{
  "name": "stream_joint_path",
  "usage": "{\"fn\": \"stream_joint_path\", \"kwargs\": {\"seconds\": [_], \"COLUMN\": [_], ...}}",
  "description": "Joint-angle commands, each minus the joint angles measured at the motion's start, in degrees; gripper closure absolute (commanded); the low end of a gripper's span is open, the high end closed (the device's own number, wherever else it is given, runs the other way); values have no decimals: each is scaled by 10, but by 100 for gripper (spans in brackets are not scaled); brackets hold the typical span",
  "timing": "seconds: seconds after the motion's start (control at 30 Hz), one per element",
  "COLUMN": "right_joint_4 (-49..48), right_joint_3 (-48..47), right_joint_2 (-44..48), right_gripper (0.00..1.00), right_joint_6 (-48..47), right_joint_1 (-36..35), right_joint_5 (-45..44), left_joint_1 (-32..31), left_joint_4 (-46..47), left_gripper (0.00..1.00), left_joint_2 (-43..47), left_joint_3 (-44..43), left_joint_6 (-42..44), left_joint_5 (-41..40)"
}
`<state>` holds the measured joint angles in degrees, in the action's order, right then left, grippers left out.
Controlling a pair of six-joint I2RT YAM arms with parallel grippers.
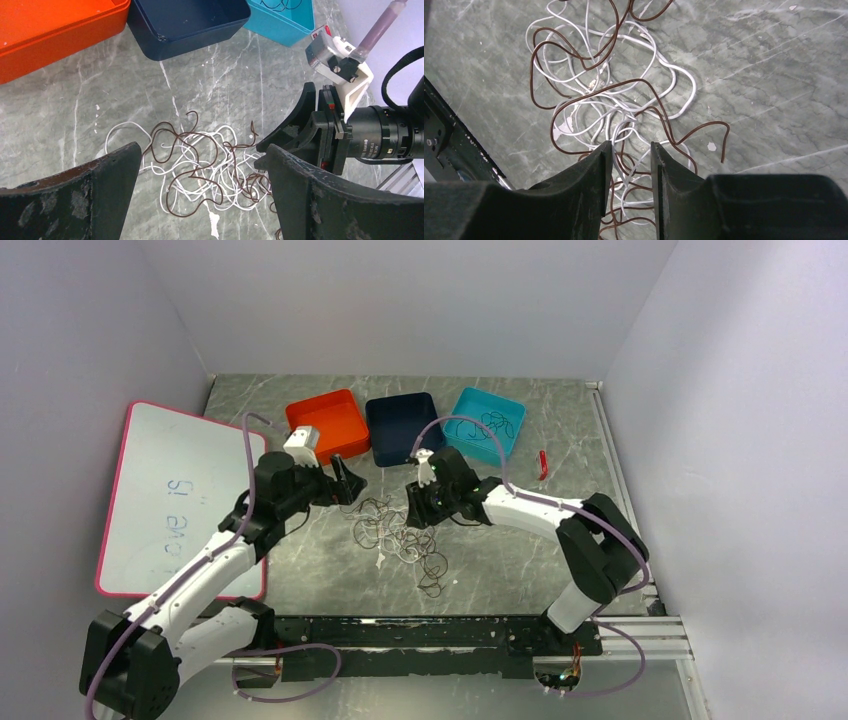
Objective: Untangle the cables
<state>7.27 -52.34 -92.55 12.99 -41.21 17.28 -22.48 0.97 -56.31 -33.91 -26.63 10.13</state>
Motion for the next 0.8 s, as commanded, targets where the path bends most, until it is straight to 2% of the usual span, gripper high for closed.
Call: {"fn": "stream_joint_path", "kwargs": {"seconds": [0.0, 0.13, 0.37, 0.5, 0.57, 0.6, 0.77], "right_joint_4": [-8, -12, -19, -11, 12, 20, 57], "right_joint_3": [-12, -10, -2, -10, -28, -37, -91], "right_joint_2": [-15, -19, 17, 50, 62, 69, 90], "right_gripper": [63, 66, 88, 100, 100, 100, 100], "right_joint_6": [1, 3, 24, 28, 35, 38, 48], "right_joint_1": [-6, -9, -13, -15, -15, -14, -14], "right_joint_5": [8, 4, -37, -47, -59, -64, -56], "left_joint_1": [5, 5, 5, 5, 5, 5, 6], "left_joint_4": [27, 26, 20, 31, 40, 46, 104], "left_gripper": [0, 1, 0, 4, 3, 0, 0], "left_joint_2": [7, 3, 5, 1, -2, -3, 8], "left_joint_3": [8, 10, 12, 11, 8, 7, 9], "left_joint_6": [-8, -7, -9, -4, -1, -1, -7], "left_joint_5": [14, 20, 24, 52, 69, 78, 126]}}
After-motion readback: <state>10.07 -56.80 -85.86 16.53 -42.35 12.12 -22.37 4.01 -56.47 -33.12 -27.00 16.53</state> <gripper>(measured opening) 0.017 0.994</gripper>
